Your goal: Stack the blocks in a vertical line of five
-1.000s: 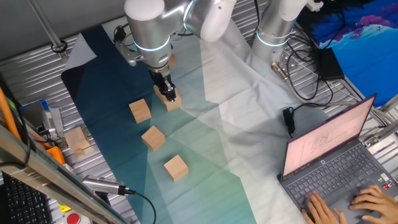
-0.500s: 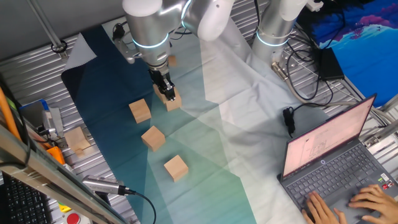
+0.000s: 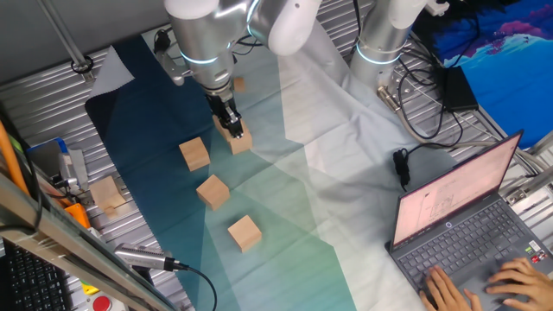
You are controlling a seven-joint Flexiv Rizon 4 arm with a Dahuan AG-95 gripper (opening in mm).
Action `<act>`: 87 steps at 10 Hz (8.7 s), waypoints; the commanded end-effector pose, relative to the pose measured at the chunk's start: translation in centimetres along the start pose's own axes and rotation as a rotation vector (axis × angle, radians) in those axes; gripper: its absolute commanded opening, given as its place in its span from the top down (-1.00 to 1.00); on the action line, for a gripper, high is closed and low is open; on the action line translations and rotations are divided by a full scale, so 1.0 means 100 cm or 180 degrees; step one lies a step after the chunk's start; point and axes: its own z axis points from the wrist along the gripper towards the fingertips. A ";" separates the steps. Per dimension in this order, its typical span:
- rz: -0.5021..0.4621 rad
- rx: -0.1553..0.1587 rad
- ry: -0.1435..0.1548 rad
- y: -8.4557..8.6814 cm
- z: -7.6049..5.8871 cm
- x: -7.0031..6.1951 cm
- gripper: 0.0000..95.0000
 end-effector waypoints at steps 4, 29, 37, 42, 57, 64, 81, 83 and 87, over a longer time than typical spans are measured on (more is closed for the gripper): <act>0.0078 -0.0023 0.0000 0.000 0.004 0.005 1.00; 0.0481 0.0003 0.0064 0.011 0.006 0.004 1.00; 0.0691 -0.0101 0.0099 0.011 0.009 0.008 1.00; 0.0632 -0.0084 0.0083 0.010 0.009 0.009 1.00; 0.0548 -0.0066 0.0005 0.009 0.010 0.008 -0.20; 0.0541 -0.0136 -0.0005 0.007 0.009 0.010 -0.20; 0.0310 -0.0075 0.0057 0.009 -0.010 0.002 -0.60; 0.0275 -0.0076 0.0074 0.008 -0.017 -0.004 -0.60; 0.0237 -0.0061 0.0166 0.010 -0.029 -0.035 -0.60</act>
